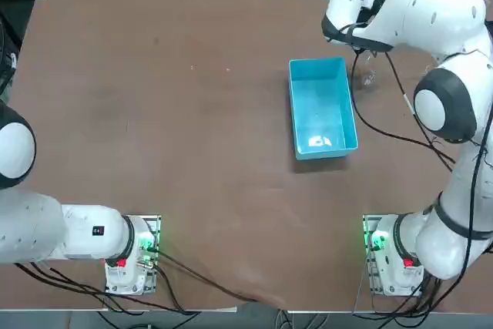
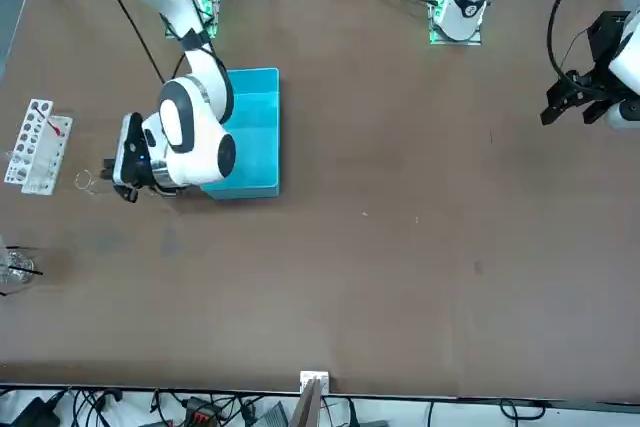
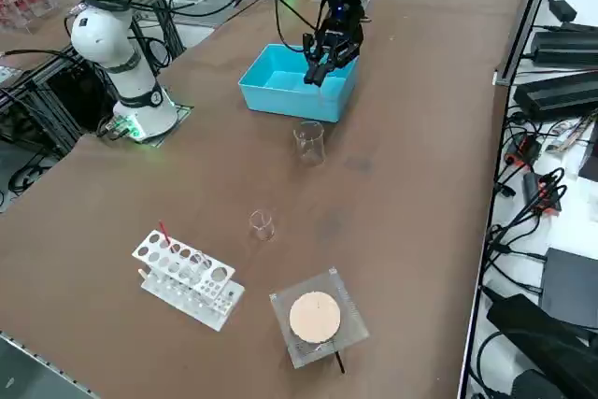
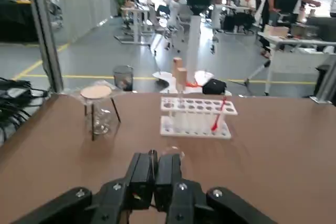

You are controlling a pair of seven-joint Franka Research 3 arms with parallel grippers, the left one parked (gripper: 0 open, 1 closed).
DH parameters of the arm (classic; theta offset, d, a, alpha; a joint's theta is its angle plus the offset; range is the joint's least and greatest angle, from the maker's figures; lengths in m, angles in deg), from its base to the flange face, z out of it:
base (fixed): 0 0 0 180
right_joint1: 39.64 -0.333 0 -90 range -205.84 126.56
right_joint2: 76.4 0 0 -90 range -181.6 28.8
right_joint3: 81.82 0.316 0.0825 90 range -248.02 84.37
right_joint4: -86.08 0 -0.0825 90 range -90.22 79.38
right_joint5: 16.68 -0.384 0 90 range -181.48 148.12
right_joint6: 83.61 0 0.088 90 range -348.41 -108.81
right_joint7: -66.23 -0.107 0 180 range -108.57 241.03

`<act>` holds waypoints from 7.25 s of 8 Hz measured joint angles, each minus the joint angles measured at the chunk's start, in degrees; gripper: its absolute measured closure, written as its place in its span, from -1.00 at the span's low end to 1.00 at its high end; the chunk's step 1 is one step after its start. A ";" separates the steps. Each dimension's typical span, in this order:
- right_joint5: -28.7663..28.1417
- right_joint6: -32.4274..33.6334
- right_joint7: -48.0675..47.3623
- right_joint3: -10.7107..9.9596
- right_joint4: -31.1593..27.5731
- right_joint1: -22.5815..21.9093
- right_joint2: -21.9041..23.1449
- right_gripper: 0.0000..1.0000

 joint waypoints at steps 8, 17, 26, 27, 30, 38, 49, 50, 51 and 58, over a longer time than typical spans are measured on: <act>-3.09 0.09 -8.62 -0.95 0.13 2.73 -8.55 0.89; -3.10 -0.11 -10.75 -0.51 0.23 2.18 -12.28 0.80; -3.10 2.62 -9.47 -0.46 4.27 2.06 -14.77 -1.00; -3.10 4.32 -7.65 -0.46 5.89 2.06 -14.68 -1.00; -4.38 8.96 0.94 -0.65 10.73 2.08 -13.00 -1.00; -3.16 12.39 9.14 -7.33 9.41 13.08 -4.41 -0.97; 15.13 -11.05 -7.50 -8.26 -31.32 21.91 10.52 -0.94; 17.26 -12.43 -10.11 -8.25 -33.68 22.15 10.53 -0.94; 19.41 -13.84 -12.51 -8.26 -35.26 22.47 10.51 -0.94; 28.69 -18.06 -22.42 -8.24 -37.38 25.17 4.25 -0.82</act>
